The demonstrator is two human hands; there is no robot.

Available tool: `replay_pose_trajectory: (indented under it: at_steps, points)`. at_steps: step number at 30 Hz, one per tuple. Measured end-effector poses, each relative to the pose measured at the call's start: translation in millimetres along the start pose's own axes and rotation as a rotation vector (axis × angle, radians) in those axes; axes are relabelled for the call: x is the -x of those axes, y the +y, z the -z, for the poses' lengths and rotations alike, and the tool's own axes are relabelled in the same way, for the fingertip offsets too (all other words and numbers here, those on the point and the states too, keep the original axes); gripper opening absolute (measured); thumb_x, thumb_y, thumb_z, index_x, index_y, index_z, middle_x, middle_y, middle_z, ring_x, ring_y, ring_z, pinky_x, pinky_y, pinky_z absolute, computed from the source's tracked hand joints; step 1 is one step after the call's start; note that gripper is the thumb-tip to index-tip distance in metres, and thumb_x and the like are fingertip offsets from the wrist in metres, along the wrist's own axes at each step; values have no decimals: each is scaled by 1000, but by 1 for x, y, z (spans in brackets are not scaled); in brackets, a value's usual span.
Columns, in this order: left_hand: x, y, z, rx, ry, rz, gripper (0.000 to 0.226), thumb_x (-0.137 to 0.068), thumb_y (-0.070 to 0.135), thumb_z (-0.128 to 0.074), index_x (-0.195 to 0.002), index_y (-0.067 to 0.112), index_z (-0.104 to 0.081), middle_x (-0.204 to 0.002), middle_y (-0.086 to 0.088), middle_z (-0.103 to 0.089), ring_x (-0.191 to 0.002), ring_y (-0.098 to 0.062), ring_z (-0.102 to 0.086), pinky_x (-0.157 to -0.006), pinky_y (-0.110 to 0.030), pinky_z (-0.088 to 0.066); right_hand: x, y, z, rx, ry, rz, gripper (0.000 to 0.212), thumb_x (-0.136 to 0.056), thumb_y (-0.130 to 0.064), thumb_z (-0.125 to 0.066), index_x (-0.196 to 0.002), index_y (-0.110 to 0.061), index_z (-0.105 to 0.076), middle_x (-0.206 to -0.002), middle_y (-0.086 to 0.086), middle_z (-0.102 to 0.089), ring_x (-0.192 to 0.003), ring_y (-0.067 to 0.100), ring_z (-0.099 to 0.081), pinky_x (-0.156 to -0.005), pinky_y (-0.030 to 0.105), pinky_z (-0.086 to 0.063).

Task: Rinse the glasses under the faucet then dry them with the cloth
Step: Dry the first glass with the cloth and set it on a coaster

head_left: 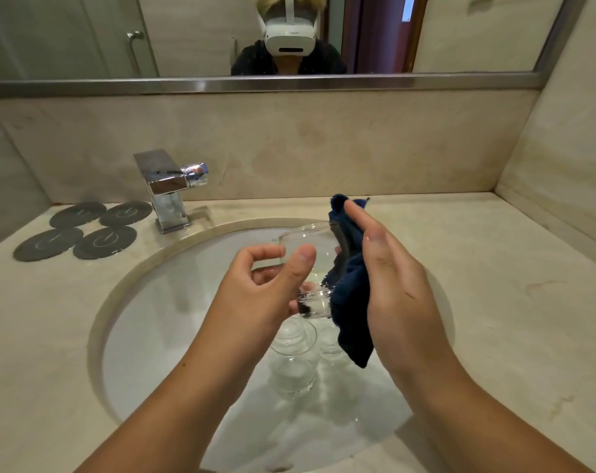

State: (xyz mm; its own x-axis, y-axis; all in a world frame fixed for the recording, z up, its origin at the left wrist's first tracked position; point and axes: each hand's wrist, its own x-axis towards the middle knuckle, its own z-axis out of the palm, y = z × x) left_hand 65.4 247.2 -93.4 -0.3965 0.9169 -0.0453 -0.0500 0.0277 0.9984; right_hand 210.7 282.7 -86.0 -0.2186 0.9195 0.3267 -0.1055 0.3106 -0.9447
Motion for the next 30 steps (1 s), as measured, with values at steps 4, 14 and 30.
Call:
replay_pose_trajectory:
  at_steps: [4,14,30]
  points:
    - [3,2,0,-101,-24,-56,81,-63,82,-85,-126,38,-61,-110,16,-80,-100,-8,-79,-95,-38,-58,-1,16,-1,104,-19,90,49,-101,-62,-37,-148,-58,-49,-110,-10,-68,-104,18,-70,-91,39,-53]
    - [6,5,1,-113,-183,-74,63,-73,58,-86,-128,38,-63,-113,12,-81,-103,-9,-79,-96,-37,-54,-10,5,9,-24,80,-156,39,-115,-31,-38,-124,-37,-75,-87,1,-79,-68,14,-72,-58,34,-63]
    - [8,5,-3,-156,-70,-122,71,-63,59,-88,-126,40,-60,-111,9,-80,-95,-10,-80,-85,-28,-61,-9,11,6,25,97,-78,37,-115,-35,-39,-142,-43,-63,-84,3,-71,-72,12,-68,-65,38,-62]
